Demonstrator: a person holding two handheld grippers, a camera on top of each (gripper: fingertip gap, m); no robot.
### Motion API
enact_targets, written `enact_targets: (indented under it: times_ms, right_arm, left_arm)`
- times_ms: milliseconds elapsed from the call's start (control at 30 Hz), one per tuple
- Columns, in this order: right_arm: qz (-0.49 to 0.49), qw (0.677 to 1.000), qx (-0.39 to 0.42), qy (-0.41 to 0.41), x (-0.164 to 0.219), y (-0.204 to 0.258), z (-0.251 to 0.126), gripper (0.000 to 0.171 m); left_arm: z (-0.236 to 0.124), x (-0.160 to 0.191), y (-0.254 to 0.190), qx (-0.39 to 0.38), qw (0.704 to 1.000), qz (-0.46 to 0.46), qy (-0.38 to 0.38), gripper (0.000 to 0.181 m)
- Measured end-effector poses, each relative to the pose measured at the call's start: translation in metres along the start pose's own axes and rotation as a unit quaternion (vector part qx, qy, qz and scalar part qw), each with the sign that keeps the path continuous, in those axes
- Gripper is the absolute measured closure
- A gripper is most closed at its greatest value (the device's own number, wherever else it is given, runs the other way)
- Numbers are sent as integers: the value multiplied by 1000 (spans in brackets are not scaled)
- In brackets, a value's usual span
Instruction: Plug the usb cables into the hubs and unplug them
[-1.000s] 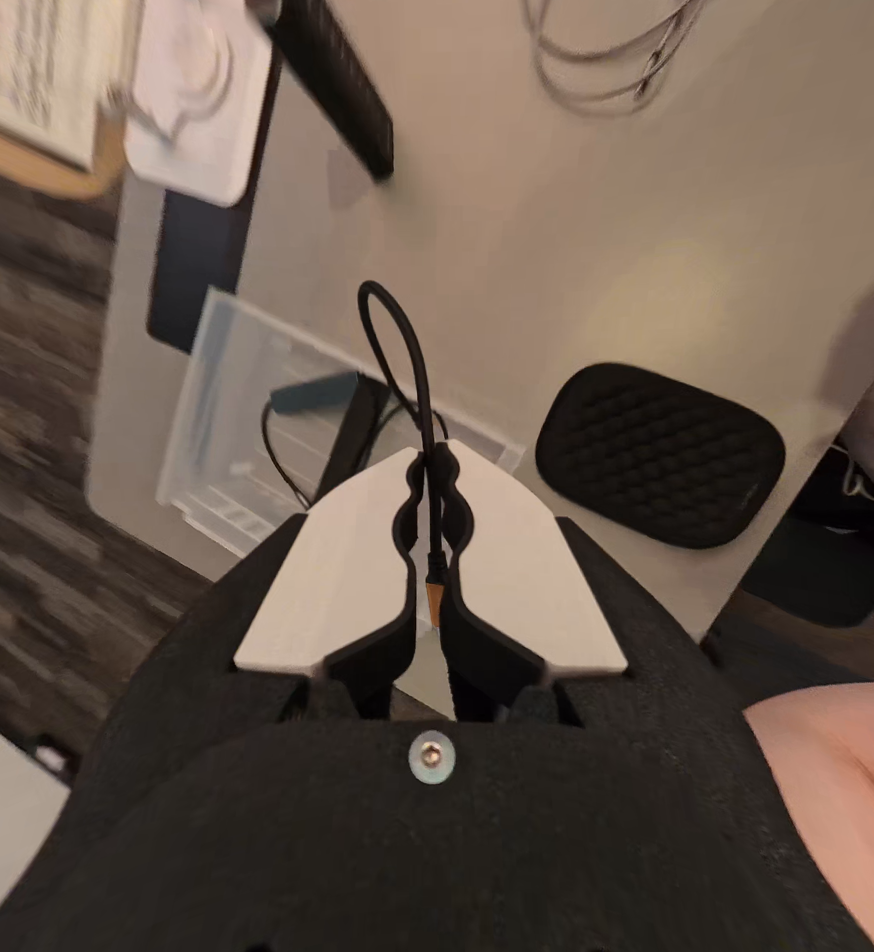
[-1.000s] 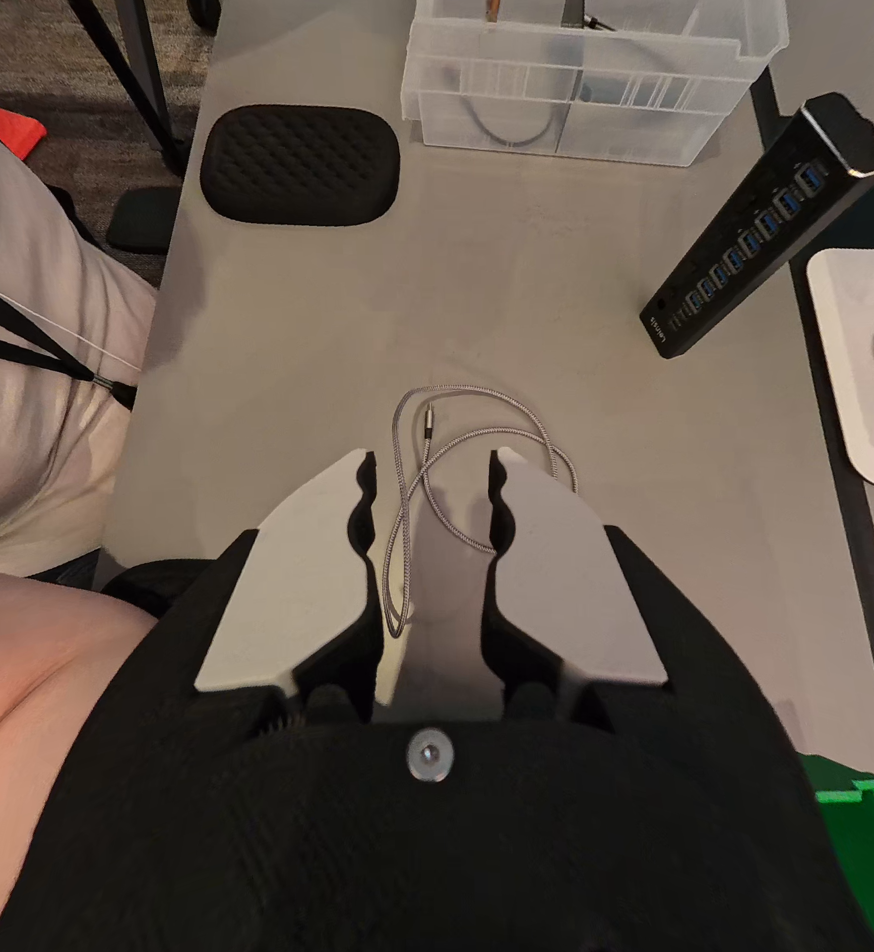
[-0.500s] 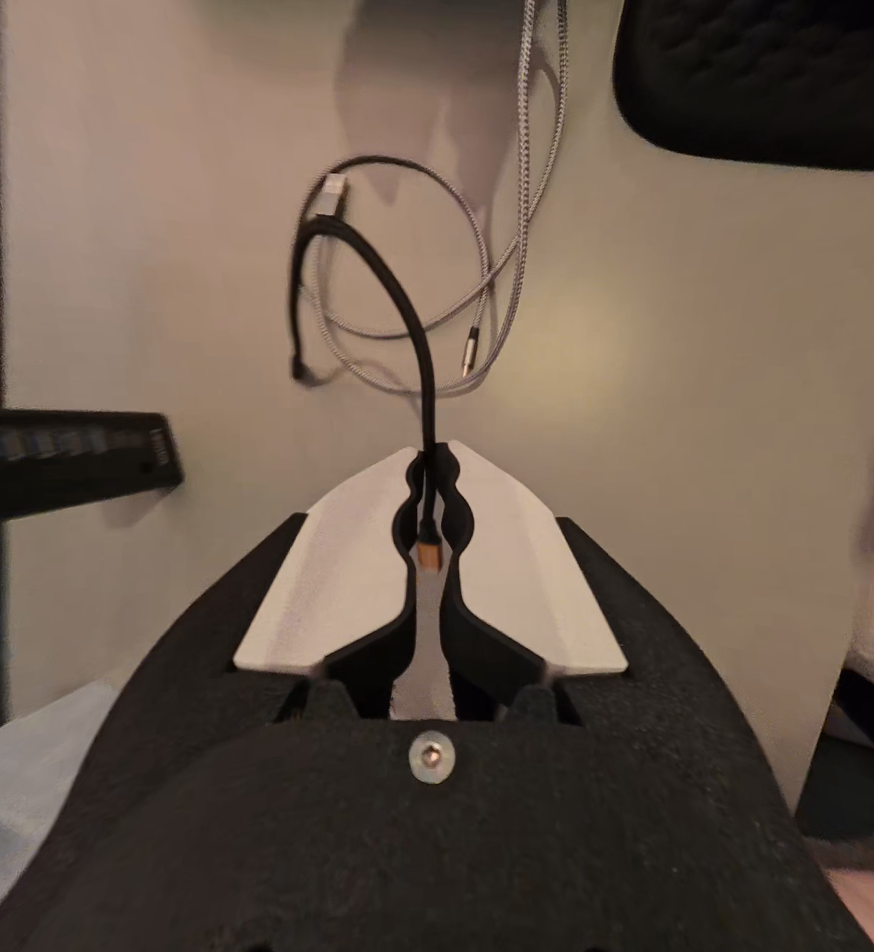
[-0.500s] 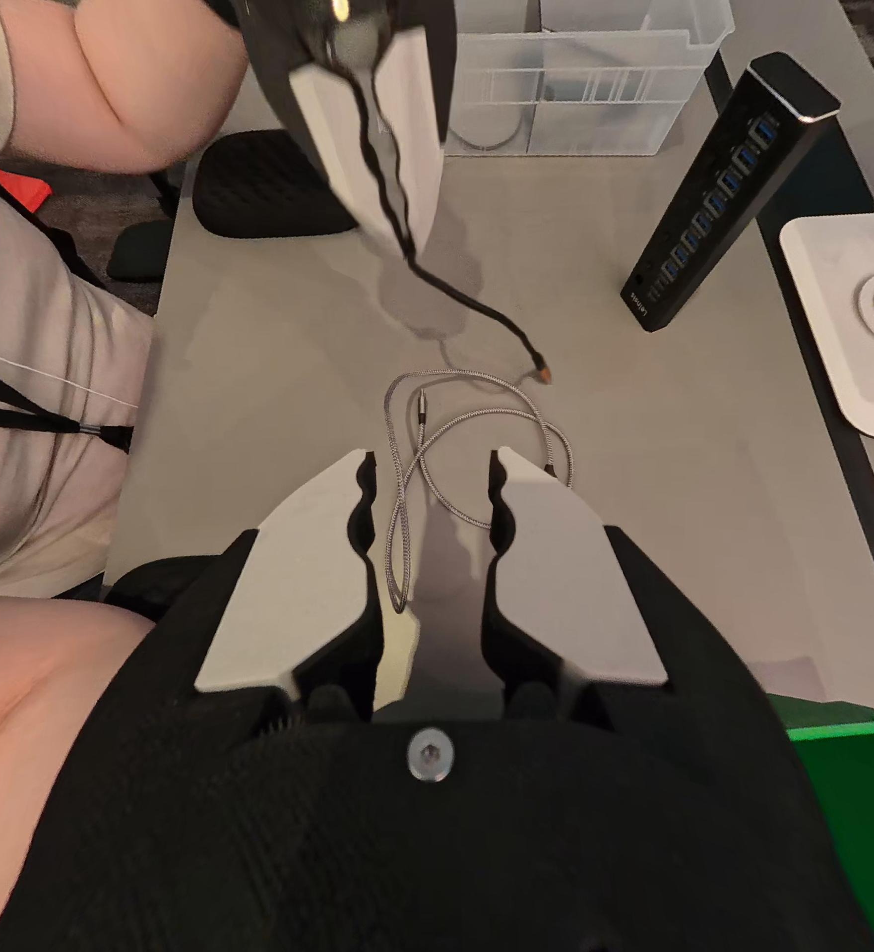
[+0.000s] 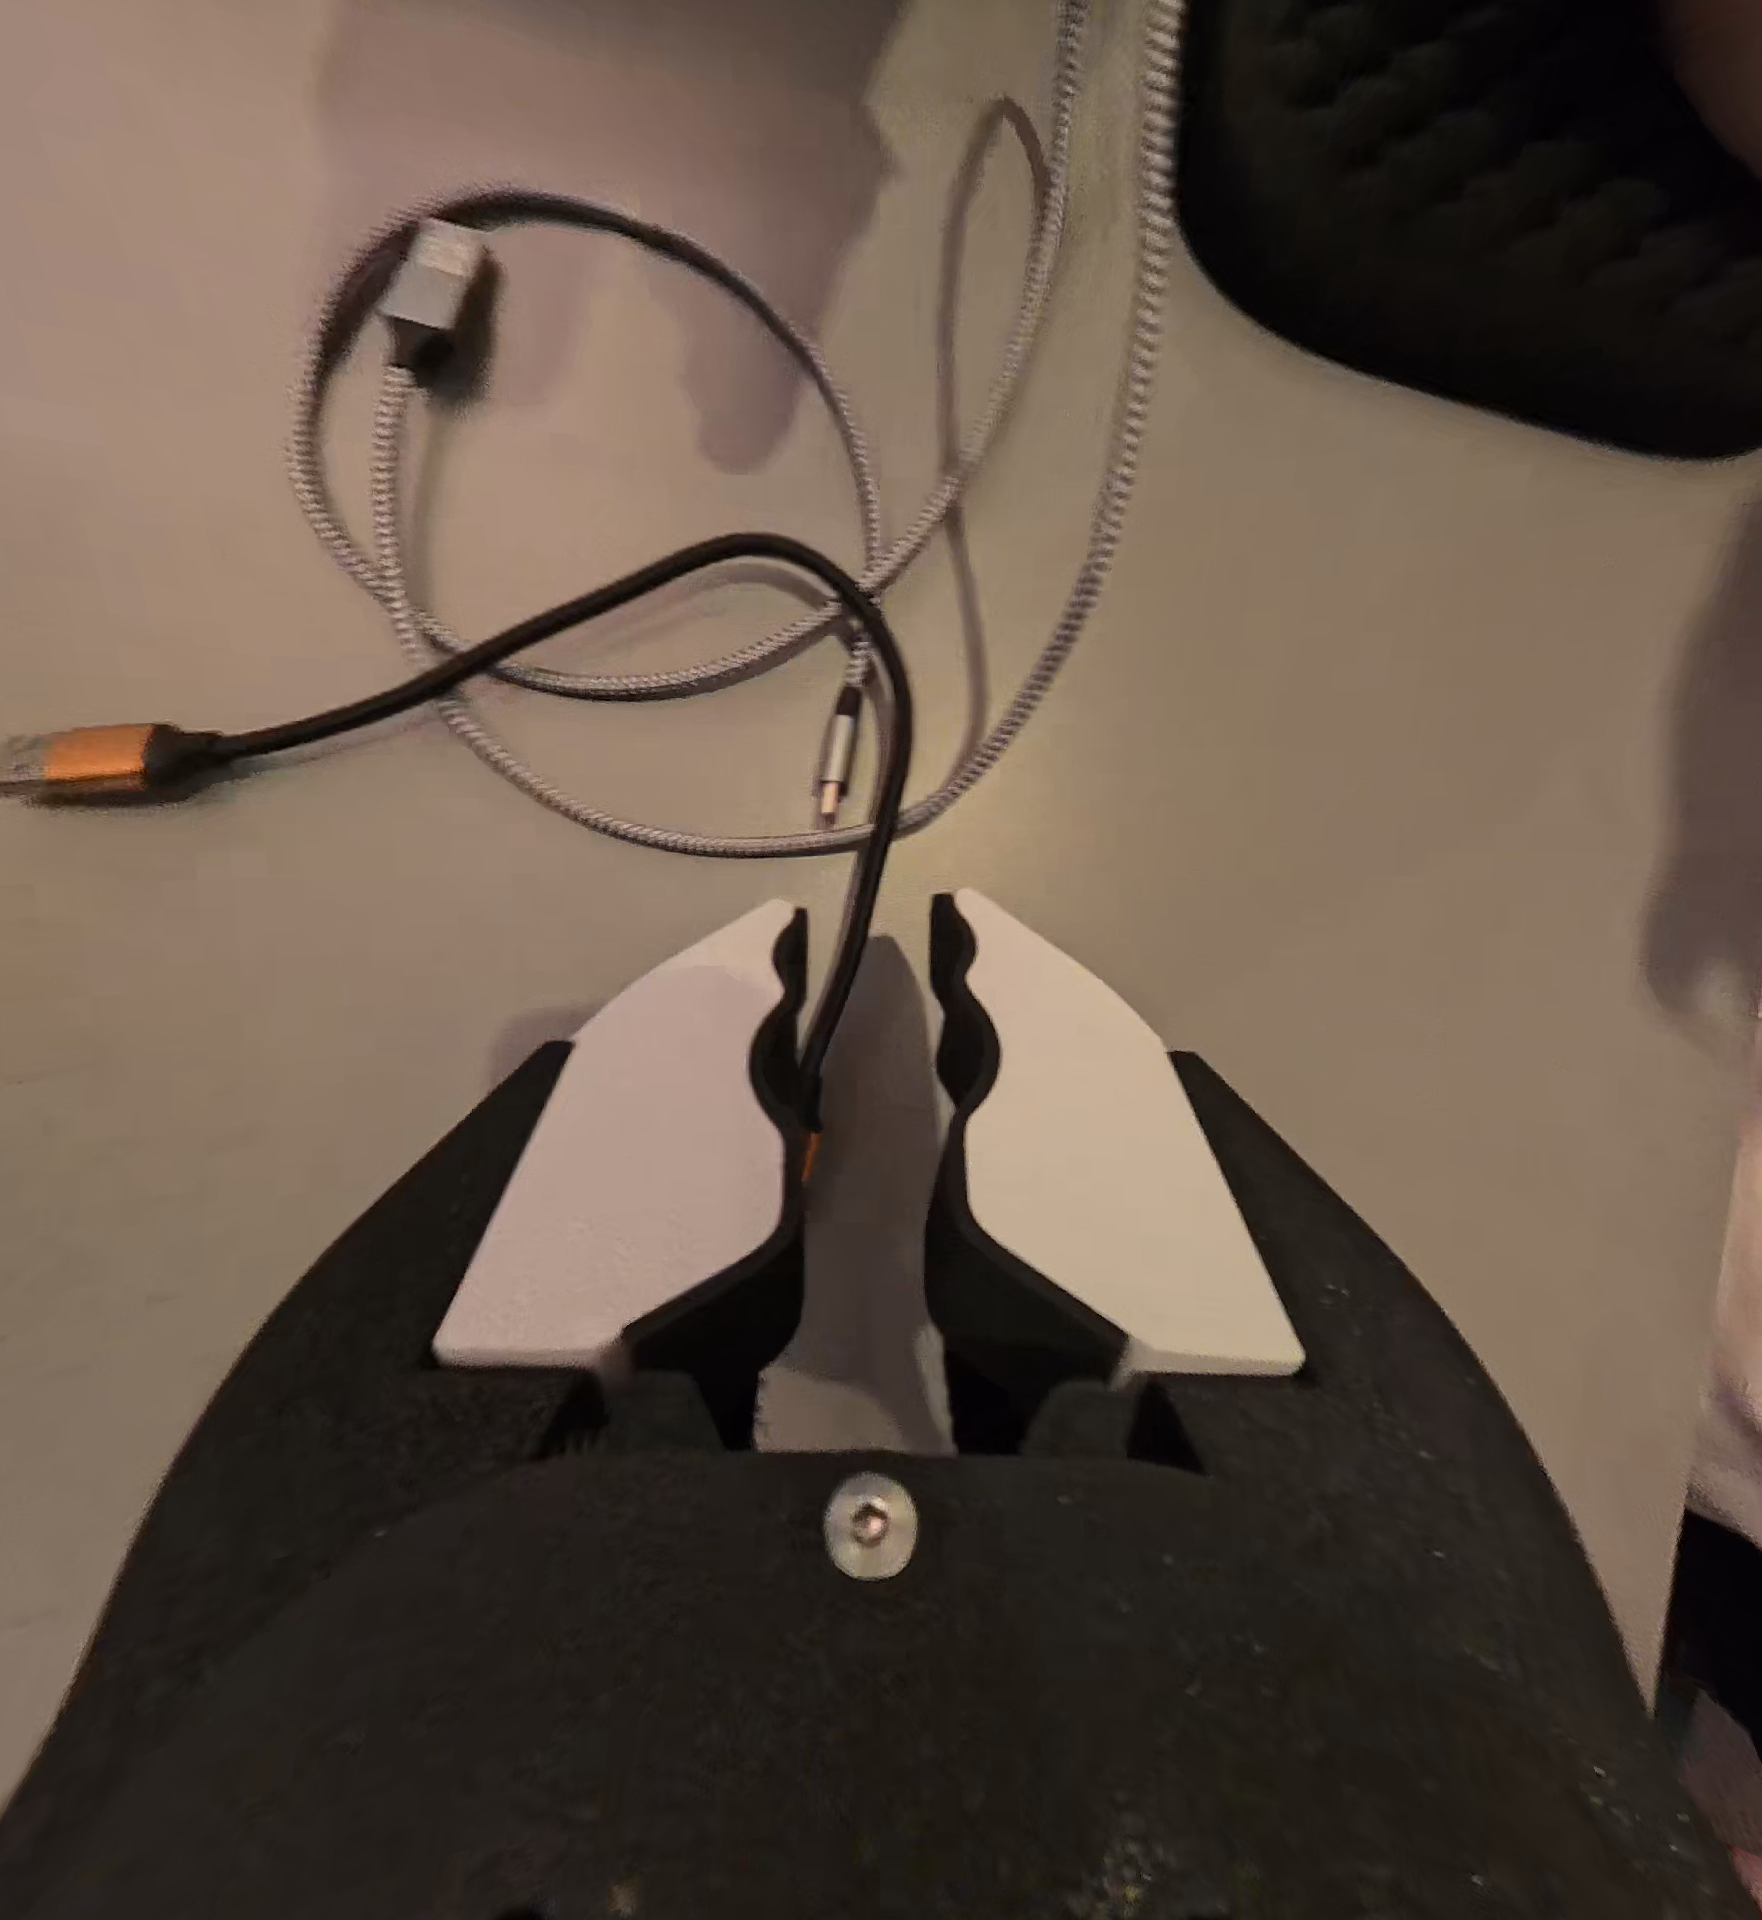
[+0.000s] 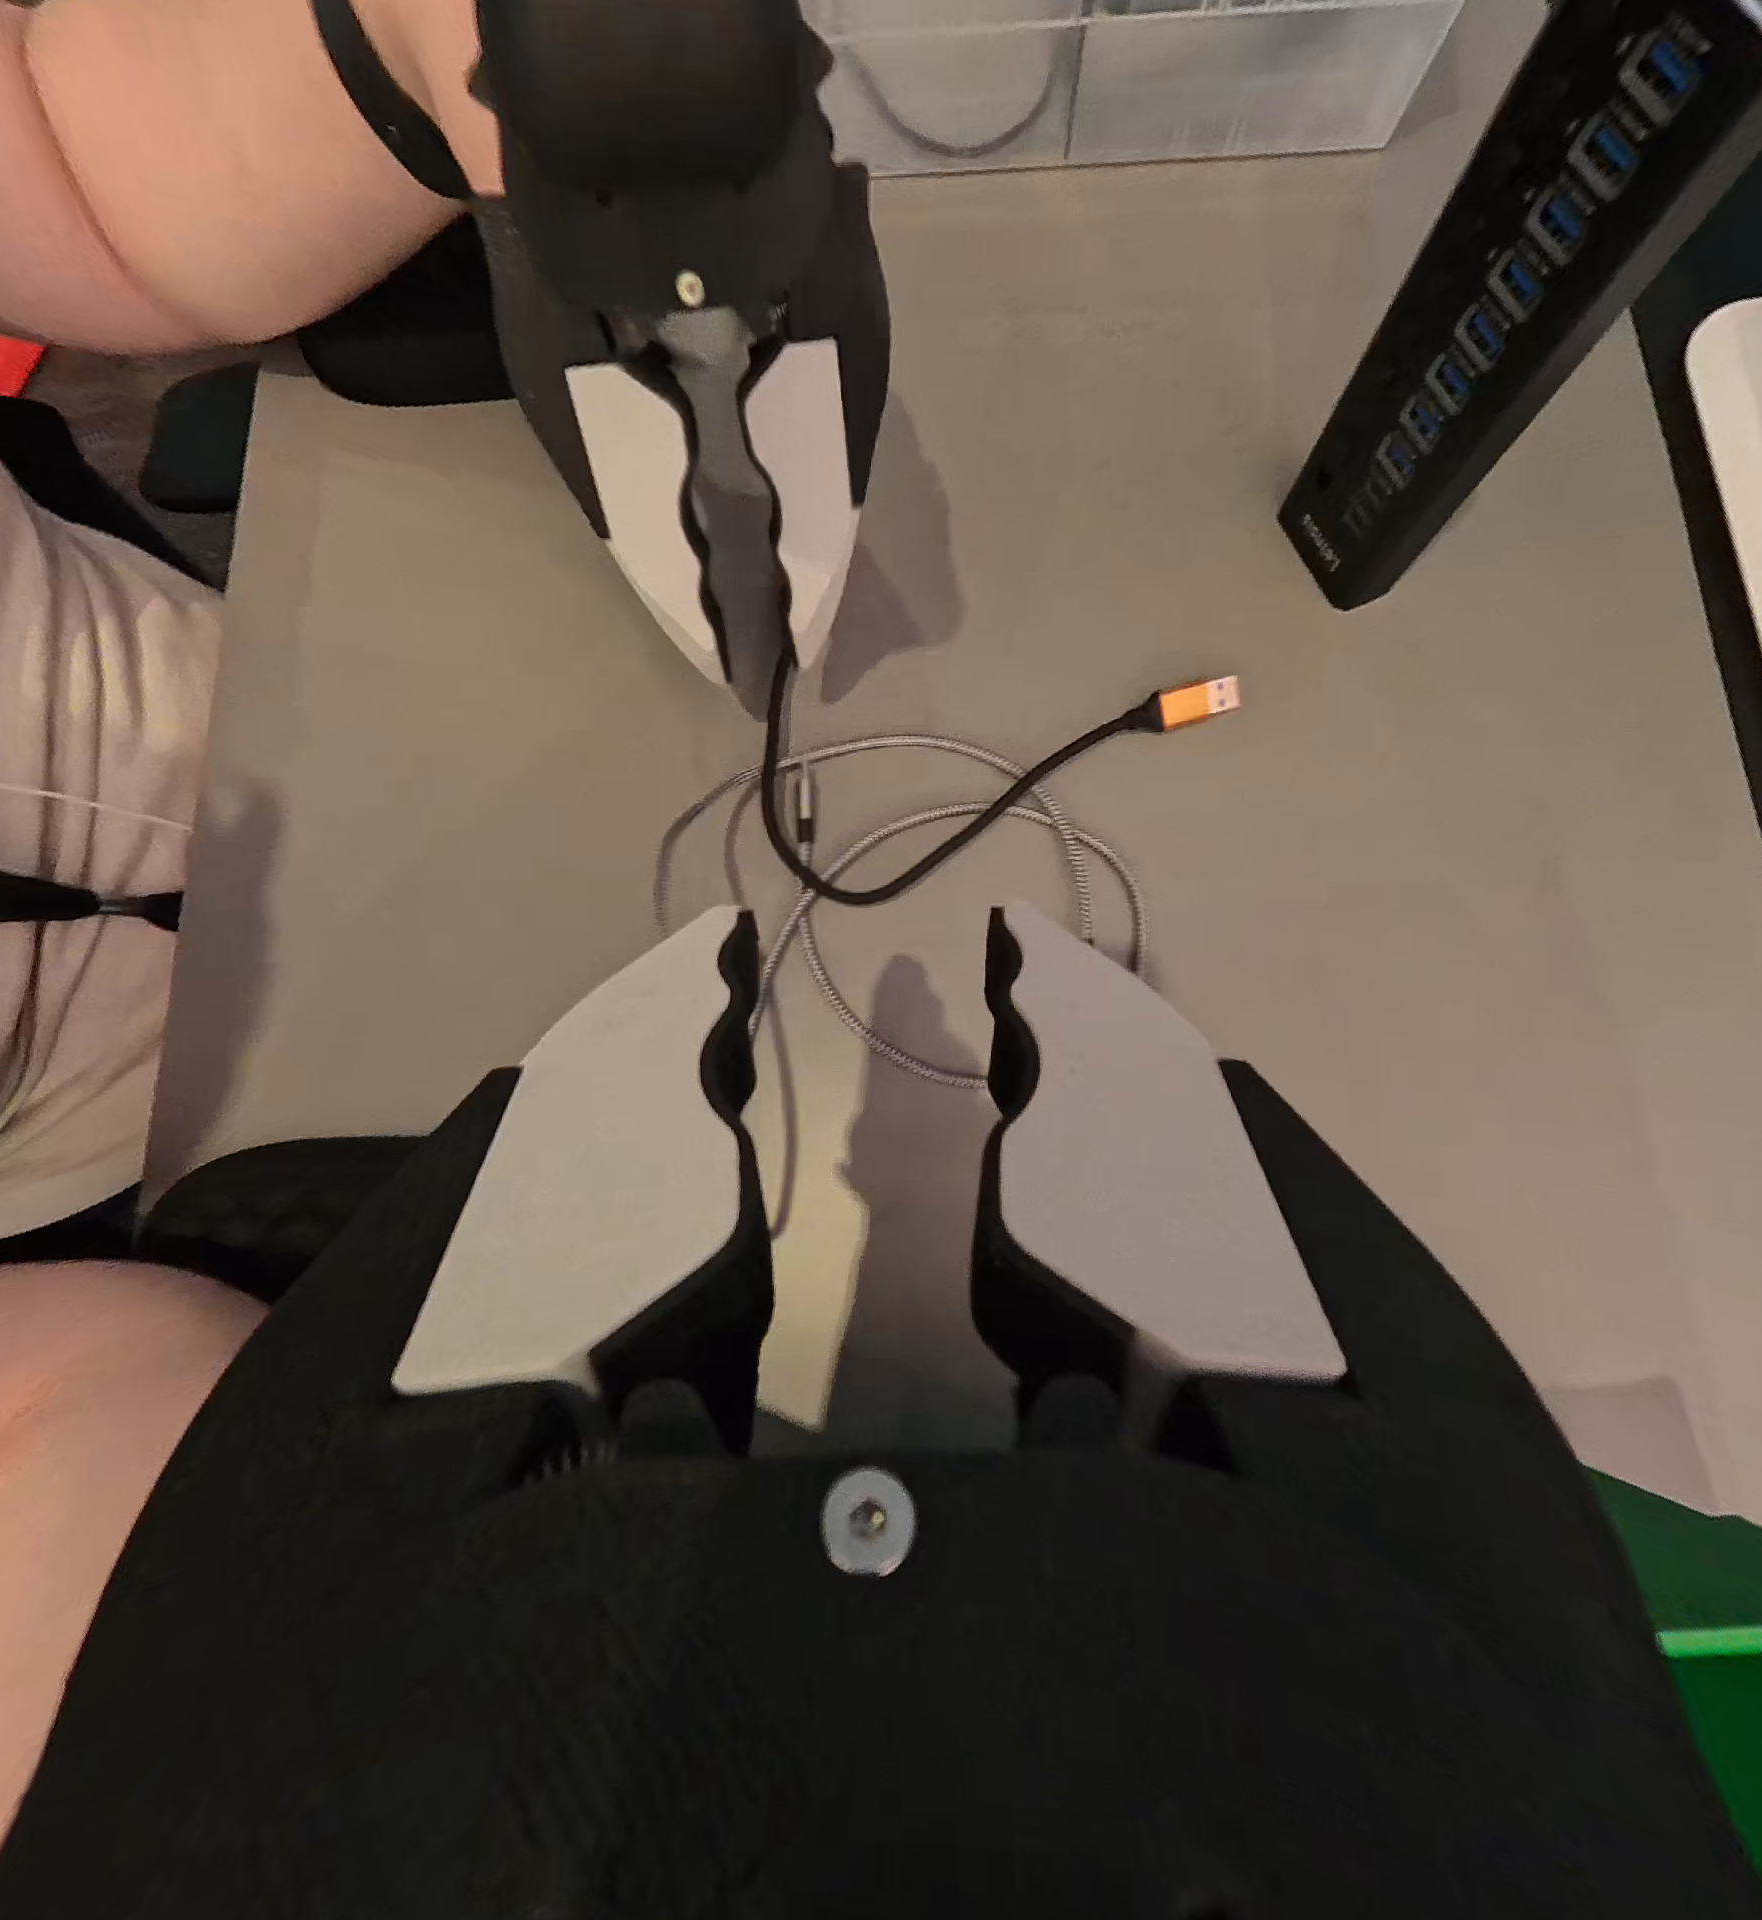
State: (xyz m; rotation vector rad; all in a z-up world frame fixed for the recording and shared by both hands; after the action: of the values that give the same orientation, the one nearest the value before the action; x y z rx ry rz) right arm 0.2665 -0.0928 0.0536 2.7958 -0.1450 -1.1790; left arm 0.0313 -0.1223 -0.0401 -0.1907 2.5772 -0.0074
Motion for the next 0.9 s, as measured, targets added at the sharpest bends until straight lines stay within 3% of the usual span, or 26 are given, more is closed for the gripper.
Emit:
enact_targets:
  times_ms: [133, 367, 433, 500, 600, 733, 900]
  right_arm:
    - [12, 999, 46, 0, -7, -14, 5, 128]
    - [-11, 988, 148, -53, -25, -30, 3, 127]
    - [-20, 983, 165, -75, -30, -31, 2, 128]
    - [-14, 983, 163, -87, -34, -33, 5, 131]
    - [64, 985, 139, -81, -38, -45, 32, 135]
    - [215, 969, 124, 10, -29, -68, 95, 138]
    - [269, 946, 150, 101, -18, -78, 147, 139]
  left_arm:
    - [-26, -1, 17, -75, 996, -22, -34, 144]
    - [-60, 1, 45, -111, 962, -117, -220, 139]
    - [-52, 11, 53, -126, 959, -126, -220, 125]
    - [-45, 19, 61, -155, 957, -139, -202, 134]
    - [-53, 23, 67, -196, 936, -160, -243, 137]
    - [-77, 33, 63, -236, 900, -156, -331, 148]
    - [-82, 48, 61, -292, 887, -152, -324, 163]
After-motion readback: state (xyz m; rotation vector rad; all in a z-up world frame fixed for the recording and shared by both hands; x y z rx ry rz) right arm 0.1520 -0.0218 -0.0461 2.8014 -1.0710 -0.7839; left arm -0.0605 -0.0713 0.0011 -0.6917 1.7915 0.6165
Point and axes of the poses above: each gripper's, where its closed fingertips meet, z out along the fingers, x out of its underside, y = z × x across the jaws, the point moved 10 cm from there along -z, back along the fingers, and after that the axes turned 5 degrees about -x, right-handed, at the moved point
